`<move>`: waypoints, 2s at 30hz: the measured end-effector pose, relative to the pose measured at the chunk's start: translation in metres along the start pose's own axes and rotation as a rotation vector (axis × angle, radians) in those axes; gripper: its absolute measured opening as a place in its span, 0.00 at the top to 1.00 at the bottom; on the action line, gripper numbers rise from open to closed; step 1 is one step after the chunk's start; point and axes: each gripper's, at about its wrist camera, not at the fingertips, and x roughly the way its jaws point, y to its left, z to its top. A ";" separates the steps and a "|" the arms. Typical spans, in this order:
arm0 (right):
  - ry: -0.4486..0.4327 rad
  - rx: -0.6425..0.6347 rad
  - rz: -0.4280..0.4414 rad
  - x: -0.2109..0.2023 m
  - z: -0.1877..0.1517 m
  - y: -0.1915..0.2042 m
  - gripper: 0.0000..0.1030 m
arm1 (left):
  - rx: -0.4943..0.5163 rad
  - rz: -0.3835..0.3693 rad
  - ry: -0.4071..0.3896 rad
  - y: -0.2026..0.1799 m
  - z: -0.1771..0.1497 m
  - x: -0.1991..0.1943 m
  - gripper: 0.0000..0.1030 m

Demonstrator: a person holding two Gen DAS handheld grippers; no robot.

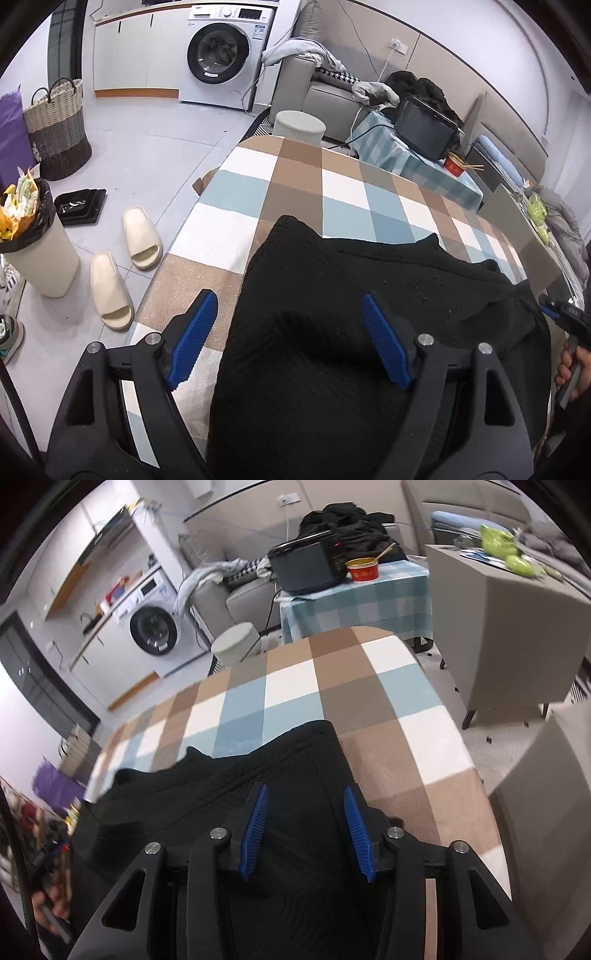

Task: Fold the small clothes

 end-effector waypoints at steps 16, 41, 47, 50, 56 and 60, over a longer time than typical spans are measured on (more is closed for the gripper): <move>-0.171 0.004 -0.026 -0.015 0.007 -0.012 0.95 | 0.024 0.028 0.022 -0.002 0.007 0.004 0.24; -0.039 0.013 -0.028 -0.019 -0.017 -0.016 0.49 | 0.154 0.055 -0.012 -0.014 0.026 0.029 0.93; -0.039 0.019 -0.030 -0.020 -0.018 -0.017 0.49 | -0.008 -0.076 -0.158 0.012 0.033 -0.005 0.93; -0.035 0.018 -0.030 -0.021 -0.019 -0.018 0.49 | -0.126 -0.013 -0.137 0.038 0.036 0.006 0.95; -0.030 0.012 -0.014 -0.024 -0.018 -0.008 0.49 | -0.124 0.010 -0.055 0.043 0.032 0.018 0.92; -0.031 -0.029 0.012 -0.021 -0.017 0.016 0.44 | 0.000 -0.012 -0.029 0.004 0.028 0.019 0.74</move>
